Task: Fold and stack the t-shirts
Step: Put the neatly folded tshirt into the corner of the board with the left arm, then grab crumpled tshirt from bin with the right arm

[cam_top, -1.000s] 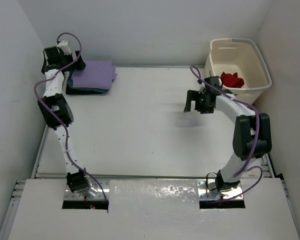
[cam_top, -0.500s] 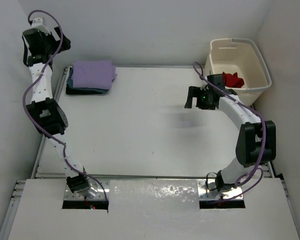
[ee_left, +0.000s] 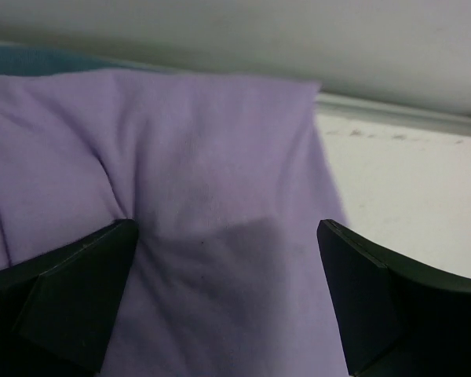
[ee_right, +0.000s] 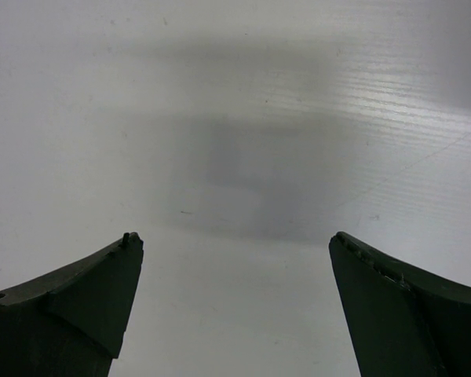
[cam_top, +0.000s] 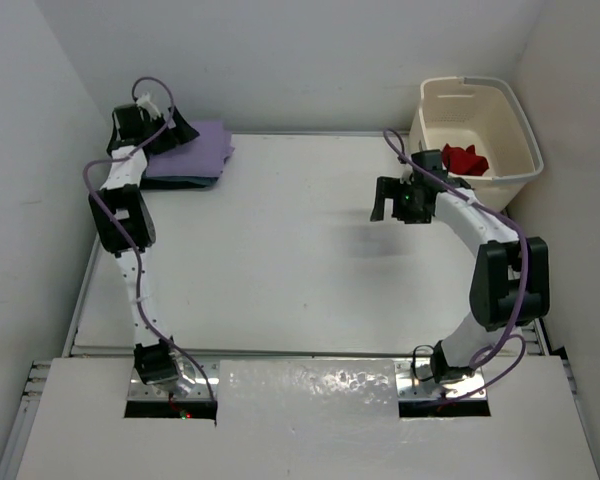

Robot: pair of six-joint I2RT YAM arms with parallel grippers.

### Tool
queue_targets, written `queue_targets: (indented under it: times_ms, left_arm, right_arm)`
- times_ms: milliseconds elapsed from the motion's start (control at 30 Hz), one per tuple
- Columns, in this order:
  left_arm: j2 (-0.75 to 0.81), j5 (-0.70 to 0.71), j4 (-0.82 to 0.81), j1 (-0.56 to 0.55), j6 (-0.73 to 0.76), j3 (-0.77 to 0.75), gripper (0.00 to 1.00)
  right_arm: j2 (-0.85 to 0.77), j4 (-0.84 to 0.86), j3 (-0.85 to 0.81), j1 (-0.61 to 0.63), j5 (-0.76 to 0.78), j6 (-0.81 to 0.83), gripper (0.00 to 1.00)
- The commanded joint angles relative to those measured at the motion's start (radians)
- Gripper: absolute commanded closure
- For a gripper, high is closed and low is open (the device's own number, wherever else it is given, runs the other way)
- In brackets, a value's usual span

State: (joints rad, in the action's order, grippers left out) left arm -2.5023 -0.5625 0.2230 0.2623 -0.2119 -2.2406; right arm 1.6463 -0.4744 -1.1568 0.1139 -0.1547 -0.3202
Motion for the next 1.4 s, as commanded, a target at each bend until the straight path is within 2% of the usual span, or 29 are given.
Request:
queue_targets:
  times_ms: [0, 233, 333, 467, 600, 733, 767, 800, 900, 1067, 1100, 1200, 1267, 1300, 1367]
  left_arm:
    - [-0.021, 0.016, -0.020, 0.011, 0.025, -0.057, 0.00]
    - [-0.061, 0.052, -0.017, 0.052, 0.016, -0.071, 0.00]
    - [-0.004, 0.047, -0.007, 0.054, 0.016, -0.083, 0.00]
    - [0.169, 0.061, -0.016, 0.052, -0.014, -0.083, 0.00]
    - [0.325, 0.122, -0.014, 0.046, -0.011, -0.067, 0.00]
    - [0.486, 0.145, 0.035, 0.026, -0.018, -0.015, 0.00]
    - [0.517, 0.165, 0.041, 0.019, -0.027, 0.037, 0.00]
    - [0.575, 0.182, 0.048, 0.002, -0.035, 0.073, 0.00]
    - [0.693, 0.300, 0.058, -0.050, -0.038, 0.234, 0.00]
    - [0.850, 0.467, 0.052, -0.196, -0.008, 0.516, 0.00]
    - [0.868, 0.469, 0.039, -0.233, -0.007, 0.547, 0.00]
    - [0.936, 0.400, -0.008, -0.250, -0.044, 0.691, 0.00]
    - [0.941, 0.406, -0.016, -0.252, -0.025, 0.713, 0.00]
    - [0.933, 0.459, 0.011, -0.252, -0.020, 0.695, 0.00]
    - [0.916, 0.499, 0.064, -0.252, -0.003, 0.652, 0.00]
  right_arm:
    - [0.017, -0.024, -0.055, 0.004, 0.043, 0.010, 0.01]
    - [0.007, -0.041, -0.075, 0.004, 0.049, 0.015, 0.01]
    - [0.000, -0.064, -0.124, 0.006, 0.066, 0.044, 0.01]
    - [0.006, -0.078, -0.233, 0.004, 0.079, 0.066, 0.01]
    - [0.049, -0.133, -0.424, 0.003, 0.153, 0.055, 0.01]
    - [0.197, -0.249, -0.783, -0.020, 0.422, 0.035, 0.01]
    - [0.281, -0.274, -0.847, -0.037, 0.513, 0.029, 0.01]
    - [0.324, -0.323, -0.985, -0.081, 0.533, 0.003, 0.01]
    - [0.470, -0.366, -1.185, -0.190, 0.514, -0.057, 0.01]
    - [0.510, -0.162, -1.081, -0.269, 0.520, -0.031, 0.01]
    - [0.565, -0.153, -1.127, -0.282, 0.517, -0.020, 0.01]
    - [0.689, -0.091, -1.192, -0.301, 0.533, 0.029, 0.01]
    - [0.734, -0.047, -1.187, -0.324, 0.482, 0.006, 0.01]
    - [0.771, 0.001, -1.170, -0.345, 0.410, -0.040, 0.01]
    - [0.814, 0.014, -1.176, -0.356, 0.379, -0.072, 0.01]
